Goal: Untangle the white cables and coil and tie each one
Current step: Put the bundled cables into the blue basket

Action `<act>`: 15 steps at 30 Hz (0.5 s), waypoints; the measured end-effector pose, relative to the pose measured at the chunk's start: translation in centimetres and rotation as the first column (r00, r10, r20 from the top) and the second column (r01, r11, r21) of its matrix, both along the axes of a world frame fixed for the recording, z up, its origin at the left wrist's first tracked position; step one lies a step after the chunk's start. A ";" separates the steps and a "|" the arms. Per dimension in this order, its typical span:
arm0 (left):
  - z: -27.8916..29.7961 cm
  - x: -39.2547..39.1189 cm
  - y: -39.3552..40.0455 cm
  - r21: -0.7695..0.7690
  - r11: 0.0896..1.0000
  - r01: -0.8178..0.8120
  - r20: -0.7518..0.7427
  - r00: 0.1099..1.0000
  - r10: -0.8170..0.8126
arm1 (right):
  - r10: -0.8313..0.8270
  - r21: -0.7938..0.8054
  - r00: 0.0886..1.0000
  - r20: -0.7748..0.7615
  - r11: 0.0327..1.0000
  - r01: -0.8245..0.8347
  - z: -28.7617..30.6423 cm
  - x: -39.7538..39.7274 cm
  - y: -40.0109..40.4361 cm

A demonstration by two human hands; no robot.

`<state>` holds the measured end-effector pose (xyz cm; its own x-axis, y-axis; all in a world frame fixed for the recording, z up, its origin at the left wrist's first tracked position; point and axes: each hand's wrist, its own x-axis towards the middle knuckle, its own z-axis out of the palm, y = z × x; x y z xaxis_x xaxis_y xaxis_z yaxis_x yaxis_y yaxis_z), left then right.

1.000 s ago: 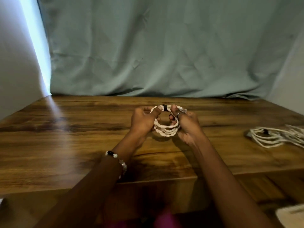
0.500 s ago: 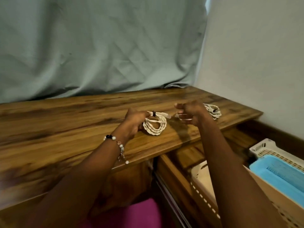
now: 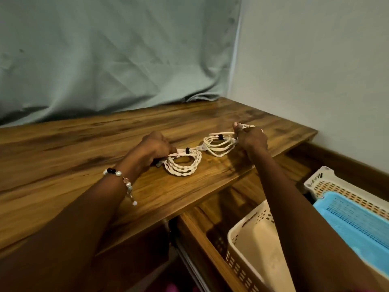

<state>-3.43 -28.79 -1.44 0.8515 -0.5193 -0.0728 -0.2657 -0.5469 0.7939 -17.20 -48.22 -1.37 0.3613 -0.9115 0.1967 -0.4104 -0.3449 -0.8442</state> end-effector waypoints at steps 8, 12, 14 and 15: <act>-0.1 -1.3 -0.4 0.005 0.998 -0.064 0.166 0.984 0.062 | 0.070 0.151 0.998 0.006 0.986 -0.070 -0.7 0.8 1.2; -0.2 -1.9 0.1 -0.090 0.992 -0.090 0.114 0.988 0.100 | 0.058 0.086 0.997 -0.048 0.995 -0.053 -1.0 1.7 1.9; -0.5 -1.8 0.3 -0.083 0.990 -0.110 0.153 0.981 0.122 | 0.030 0.048 0.997 -0.069 0.999 -0.026 -1.1 2.2 2.3; -0.4 -1.9 0.5 -0.074 0.991 -0.114 0.169 0.978 0.125 | 0.006 0.039 0.998 -0.065 0.999 -0.004 -1.2 2.5 2.5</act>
<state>-5.31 -28.29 -1.85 0.9046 -0.4115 0.1111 -0.3378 -0.5331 0.7757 -14.73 -45.74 -2.57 0.3767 -0.9161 0.1374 -0.4630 -0.3147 -0.8286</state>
